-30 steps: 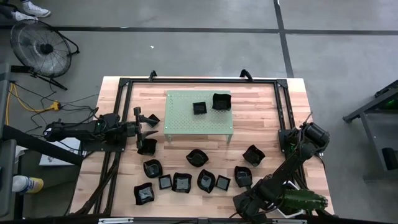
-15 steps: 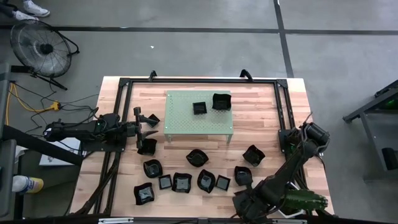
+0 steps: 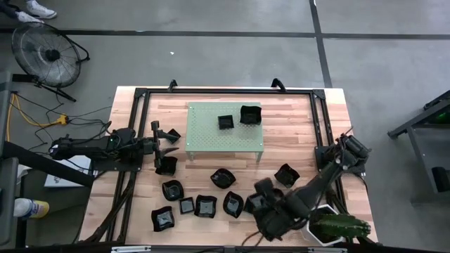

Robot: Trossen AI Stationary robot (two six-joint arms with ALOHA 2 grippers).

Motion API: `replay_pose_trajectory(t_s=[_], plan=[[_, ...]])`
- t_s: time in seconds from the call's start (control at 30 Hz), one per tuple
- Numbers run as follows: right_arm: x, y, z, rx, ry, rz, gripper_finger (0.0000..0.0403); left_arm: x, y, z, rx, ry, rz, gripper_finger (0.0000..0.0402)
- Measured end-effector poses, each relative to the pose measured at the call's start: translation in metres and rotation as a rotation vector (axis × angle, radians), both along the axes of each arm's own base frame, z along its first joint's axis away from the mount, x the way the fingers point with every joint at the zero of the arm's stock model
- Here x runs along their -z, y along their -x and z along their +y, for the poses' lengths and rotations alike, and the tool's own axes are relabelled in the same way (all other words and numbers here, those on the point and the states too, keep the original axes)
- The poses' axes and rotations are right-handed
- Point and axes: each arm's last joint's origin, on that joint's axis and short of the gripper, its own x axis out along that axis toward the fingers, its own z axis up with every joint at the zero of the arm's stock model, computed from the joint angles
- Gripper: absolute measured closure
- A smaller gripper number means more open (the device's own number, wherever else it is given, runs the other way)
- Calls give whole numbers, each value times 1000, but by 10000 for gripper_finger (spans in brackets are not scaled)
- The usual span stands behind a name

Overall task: Pick & Place Mini shaped plates
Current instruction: Stack the square plate on top of the other square plate on the shelf

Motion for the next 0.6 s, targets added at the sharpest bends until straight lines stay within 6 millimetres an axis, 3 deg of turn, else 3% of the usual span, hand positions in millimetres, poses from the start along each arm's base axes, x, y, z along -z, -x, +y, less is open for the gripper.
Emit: replay_pose_trajectory(t_s=[0.6], plan=[[-16, -46, -50, -117, 266, -165, 403, 0, 0, 0, 0, 0, 0, 208]])
